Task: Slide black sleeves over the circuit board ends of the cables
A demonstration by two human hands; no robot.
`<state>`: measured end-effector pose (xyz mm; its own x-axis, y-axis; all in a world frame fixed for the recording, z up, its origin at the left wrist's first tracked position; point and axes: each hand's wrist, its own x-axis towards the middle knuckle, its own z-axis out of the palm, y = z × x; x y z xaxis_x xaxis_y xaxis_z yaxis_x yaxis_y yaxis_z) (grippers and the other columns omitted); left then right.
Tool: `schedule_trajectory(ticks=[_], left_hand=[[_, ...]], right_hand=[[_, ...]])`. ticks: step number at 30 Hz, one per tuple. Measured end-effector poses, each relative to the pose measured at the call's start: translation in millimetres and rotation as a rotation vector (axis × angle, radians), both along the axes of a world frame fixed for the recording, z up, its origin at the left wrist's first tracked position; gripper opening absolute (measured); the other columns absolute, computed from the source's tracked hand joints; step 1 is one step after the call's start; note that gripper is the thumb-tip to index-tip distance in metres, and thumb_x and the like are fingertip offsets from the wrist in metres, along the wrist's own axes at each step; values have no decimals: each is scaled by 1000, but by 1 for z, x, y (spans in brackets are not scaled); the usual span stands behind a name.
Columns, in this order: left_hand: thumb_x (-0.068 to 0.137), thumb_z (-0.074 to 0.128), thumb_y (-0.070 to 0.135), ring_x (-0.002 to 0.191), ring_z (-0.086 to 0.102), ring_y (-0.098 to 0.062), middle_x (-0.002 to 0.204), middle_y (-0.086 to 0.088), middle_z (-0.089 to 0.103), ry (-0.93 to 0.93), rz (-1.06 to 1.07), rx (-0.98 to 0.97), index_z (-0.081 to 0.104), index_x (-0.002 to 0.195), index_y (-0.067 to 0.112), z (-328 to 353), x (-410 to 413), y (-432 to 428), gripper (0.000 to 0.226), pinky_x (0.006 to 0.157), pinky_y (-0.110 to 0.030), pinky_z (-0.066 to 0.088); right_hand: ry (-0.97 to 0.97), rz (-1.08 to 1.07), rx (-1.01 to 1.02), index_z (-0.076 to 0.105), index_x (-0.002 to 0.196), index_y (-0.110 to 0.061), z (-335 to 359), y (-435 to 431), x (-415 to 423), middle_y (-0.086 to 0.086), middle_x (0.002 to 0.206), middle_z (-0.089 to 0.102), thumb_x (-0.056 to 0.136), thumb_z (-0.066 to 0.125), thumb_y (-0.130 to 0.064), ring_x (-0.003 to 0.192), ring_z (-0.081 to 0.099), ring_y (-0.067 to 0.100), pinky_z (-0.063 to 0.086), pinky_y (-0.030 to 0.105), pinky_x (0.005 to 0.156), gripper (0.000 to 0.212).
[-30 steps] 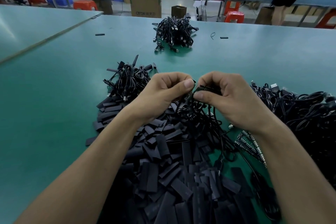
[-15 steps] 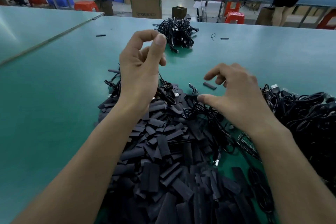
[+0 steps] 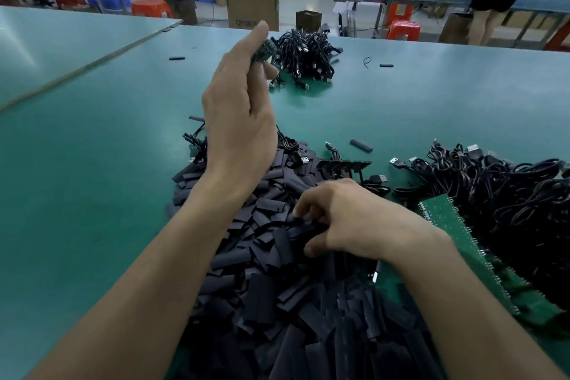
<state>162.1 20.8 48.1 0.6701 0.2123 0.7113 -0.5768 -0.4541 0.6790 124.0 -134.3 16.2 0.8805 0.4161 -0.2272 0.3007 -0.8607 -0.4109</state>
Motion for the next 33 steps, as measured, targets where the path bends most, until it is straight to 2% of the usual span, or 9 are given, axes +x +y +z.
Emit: schedule_trajectory(ticks=[2, 5, 9, 13, 16, 19, 24, 27, 33], left_hand=[[105, 42, 7, 70, 53, 3, 91, 11, 62, -55, 1, -29, 47, 141, 9, 0, -1, 0, 37, 65, -9, 37], [103, 48, 7, 83, 62, 5, 91, 13, 67, -80, -20, -61, 54, 123, 6, 0, 0, 0, 21, 74, -8, 41], [100, 56, 12, 75, 63, 5, 88, 16, 70, 23, -60, -20, 60, 106, 24, -4, 1, 1, 14, 66, -10, 43], [100, 59, 19, 65, 58, 0, 85, 13, 70, 123, -99, 42, 67, 106, 32, -9, 2, 2, 17, 61, -21, 47], [100, 59, 20, 61, 56, 8, 79, 11, 69, 187, -156, 96, 69, 108, 31, -11, 3, 3, 17, 53, -9, 37], [100, 60, 21, 62, 55, 8, 76, 10, 68, 250, -211, 131, 68, 107, 34, -12, 3, 2, 16, 54, -8, 34], [100, 61, 22, 64, 58, 11, 74, 11, 68, 262, -303, 172, 68, 108, 32, -11, 1, 0, 15, 58, -6, 37], [99, 62, 21, 59, 55, 10, 72, 13, 68, 288, -329, 192, 66, 104, 35, -13, 1, -1, 16, 57, -7, 37], [99, 61, 25, 58, 54, 4, 70, 16, 69, 315, -305, 174, 62, 99, 46, -14, 4, -1, 21, 55, -9, 36]], right_hand=[[-19, -22, 44, 67, 106, -35, 0, -2, 1, -11, 97, 60, 78, 83, -33, 94, 55, 11, 53, 34, 88, 32], [-58, -63, 82, 69, 102, -33, 0, -3, 2, -7, 95, 65, 84, 79, -30, 91, 62, 13, 55, 37, 88, 20], [-36, -60, 58, 62, 117, -38, 2, -6, 2, -4, 103, 60, 80, 82, -22, 90, 61, 13, 56, 37, 86, 45], [-73, -45, 88, 57, 104, -40, 2, -9, 1, -5, 100, 59, 80, 80, -15, 86, 56, 5, 53, 29, 78, 41], [-138, -72, 154, 63, 106, -36, 10, -17, 3, -10, 87, 65, 81, 81, -19, 80, 55, -2, 53, 27, 76, 35], [-177, -92, 258, 69, 102, -34, 19, -26, 4, -7, 72, 68, 81, 82, -21, 62, 60, 1, 47, 14, 60, 27], [-210, -132, 386, 70, 106, -32, 23, -34, 3, 1, 69, 68, 90, 72, -16, 50, 63, 2, 43, 11, 53, 22], [-164, -118, 367, 70, 109, -30, 24, -34, 3, -6, 68, 71, 90, 72, -15, 55, 67, 4, 49, 15, 64, 24], [-133, -49, 210, 75, 97, -24, 19, -28, 5, -16, 59, 67, 93, 63, -11, 55, 64, -2, 45, 8, 57, 18]])
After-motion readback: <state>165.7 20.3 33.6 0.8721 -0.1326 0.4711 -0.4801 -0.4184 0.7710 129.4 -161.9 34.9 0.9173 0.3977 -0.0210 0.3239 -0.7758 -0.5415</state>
